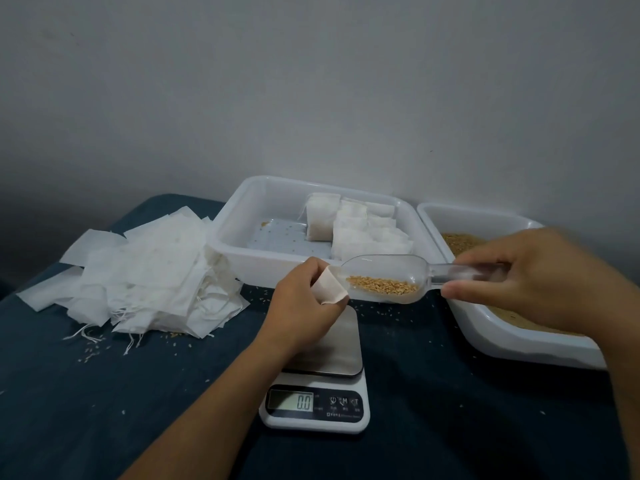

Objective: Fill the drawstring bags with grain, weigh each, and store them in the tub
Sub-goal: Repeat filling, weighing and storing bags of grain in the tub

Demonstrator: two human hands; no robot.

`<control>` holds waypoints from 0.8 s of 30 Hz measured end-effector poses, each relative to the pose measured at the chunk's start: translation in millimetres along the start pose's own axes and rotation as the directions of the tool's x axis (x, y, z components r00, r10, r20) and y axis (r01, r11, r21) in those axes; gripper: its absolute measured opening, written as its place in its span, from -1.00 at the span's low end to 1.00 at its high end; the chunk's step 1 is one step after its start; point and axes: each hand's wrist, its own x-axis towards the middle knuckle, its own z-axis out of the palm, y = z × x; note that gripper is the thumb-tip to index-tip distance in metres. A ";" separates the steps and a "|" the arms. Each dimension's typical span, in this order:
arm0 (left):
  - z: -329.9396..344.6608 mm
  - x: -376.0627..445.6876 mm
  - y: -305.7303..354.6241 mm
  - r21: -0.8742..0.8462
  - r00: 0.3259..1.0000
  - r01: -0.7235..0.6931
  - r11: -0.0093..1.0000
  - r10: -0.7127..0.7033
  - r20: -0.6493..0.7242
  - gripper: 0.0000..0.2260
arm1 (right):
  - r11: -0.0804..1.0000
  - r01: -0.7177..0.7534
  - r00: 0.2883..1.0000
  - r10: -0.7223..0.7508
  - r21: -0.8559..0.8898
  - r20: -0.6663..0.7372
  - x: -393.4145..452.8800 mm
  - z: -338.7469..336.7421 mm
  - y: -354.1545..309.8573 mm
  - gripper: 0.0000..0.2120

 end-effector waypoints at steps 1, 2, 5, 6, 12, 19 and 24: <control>0.3 -0.8 0.0 0.014 1.000 -0.020 1.000 0.020 0.005 -0.74 | 0.998 0.013 1.000 -0.013 -0.069 0.001 2.3 -2.8 -2.6 -0.52; 0.5 -1.2 -0.1 0.028 0.999 -0.038 0.999 0.038 0.009 -0.74 | 0.990 0.023 1.000 -0.023 -0.139 0.002 4.5 -5.8 -5.3 -0.48; 0.9 -1.3 -0.1 0.051 0.998 -0.059 0.997 0.058 0.021 -0.74 | 0.962 0.036 0.999 -0.035 -0.271 0.008 10.1 -14.6 -13.3 -0.39; 1.1 -1.1 0.0 0.054 0.998 -0.061 0.997 0.059 0.024 -0.74 | 0.955 0.038 0.999 -0.035 -0.295 0.016 11.3 -17.0 -16.5 -0.38; 0.8 -1.3 0.5 0.039 0.998 -0.060 0.997 0.059 0.018 -0.77 | 0.931 0.051 0.999 -0.047 -0.361 0.019 12.1 -24.2 -26.3 -0.36; 0.6 -1.2 1.1 0.003 0.998 -0.052 0.999 0.052 0.018 -0.78 | 0.949 0.037 0.999 -0.039 -0.314 0.000 8.3 -20.7 -16.5 -0.36; 0.2 -1.9 1.7 0.005 0.999 -0.036 0.999 0.036 0.018 -0.78 | 0.982 0.024 0.998 -0.035 -0.187 -0.056 3.3 -15.9 -2.0 -0.51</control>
